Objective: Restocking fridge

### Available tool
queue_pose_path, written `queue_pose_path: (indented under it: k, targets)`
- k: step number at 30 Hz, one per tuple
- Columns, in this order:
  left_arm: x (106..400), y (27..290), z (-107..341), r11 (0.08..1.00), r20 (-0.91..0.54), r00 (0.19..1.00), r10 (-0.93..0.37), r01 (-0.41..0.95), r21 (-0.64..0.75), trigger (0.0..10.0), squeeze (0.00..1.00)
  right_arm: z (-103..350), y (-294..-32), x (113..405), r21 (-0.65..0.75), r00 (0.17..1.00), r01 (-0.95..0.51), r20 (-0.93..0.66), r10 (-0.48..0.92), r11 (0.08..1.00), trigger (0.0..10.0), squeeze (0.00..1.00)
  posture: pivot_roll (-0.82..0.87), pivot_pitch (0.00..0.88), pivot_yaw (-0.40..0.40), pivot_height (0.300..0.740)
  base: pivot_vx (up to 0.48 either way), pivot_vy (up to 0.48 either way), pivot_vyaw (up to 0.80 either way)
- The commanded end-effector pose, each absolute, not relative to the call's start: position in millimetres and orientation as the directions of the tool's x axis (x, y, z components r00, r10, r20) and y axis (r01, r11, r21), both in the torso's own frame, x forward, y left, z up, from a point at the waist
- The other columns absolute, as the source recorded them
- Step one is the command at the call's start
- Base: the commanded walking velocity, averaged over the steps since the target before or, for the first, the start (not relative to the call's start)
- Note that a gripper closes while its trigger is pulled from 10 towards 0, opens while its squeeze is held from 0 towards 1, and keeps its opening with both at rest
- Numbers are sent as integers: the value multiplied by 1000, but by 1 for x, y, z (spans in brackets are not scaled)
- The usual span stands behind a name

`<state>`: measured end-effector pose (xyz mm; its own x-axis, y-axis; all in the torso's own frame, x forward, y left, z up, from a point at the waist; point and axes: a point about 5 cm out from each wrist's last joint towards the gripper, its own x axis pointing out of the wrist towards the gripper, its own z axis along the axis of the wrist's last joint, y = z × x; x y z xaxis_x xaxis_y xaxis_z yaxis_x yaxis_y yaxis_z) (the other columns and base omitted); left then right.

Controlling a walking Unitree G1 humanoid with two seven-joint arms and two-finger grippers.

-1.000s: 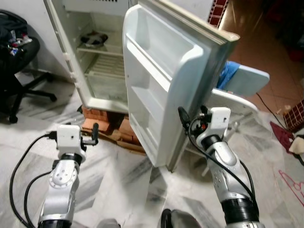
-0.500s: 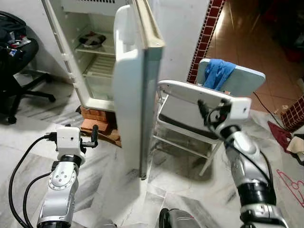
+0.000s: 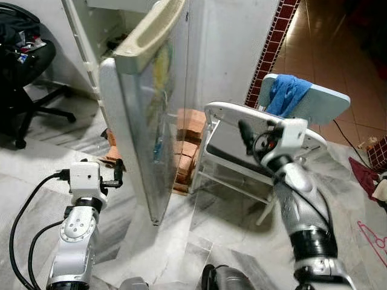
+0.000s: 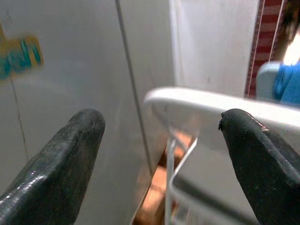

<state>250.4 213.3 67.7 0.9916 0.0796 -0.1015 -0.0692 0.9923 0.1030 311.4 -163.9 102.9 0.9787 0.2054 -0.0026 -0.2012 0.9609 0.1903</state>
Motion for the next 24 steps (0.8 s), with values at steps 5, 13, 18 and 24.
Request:
queue_pose_path:
  k: [5,13,18,24]
  targets:
    - [259,231,72,988,-93,991,100,-88,129,10000,0,102,-152,303,180,975,-219,3,222,959,10000,0,0,0,-35,740,0,0,0]
    - [281,267,83,981,-92,988,124,-108,164,10000,0,99,-157,302,168,980,-197,-8,201,966,10000,0,-5,0,-39,740,0,0,0]
    - [288,286,91,968,-84,978,191,-174,180,10000,0,103,-160,303,159,983,-184,5,185,970,10000,0,-11,0,-35,740,0,0,0]
    - [286,292,88,963,-82,972,219,-202,178,10000,0,102,-163,300,183,988,-154,12,155,971,10000,0,-16,0,-29,740,0,314,0]
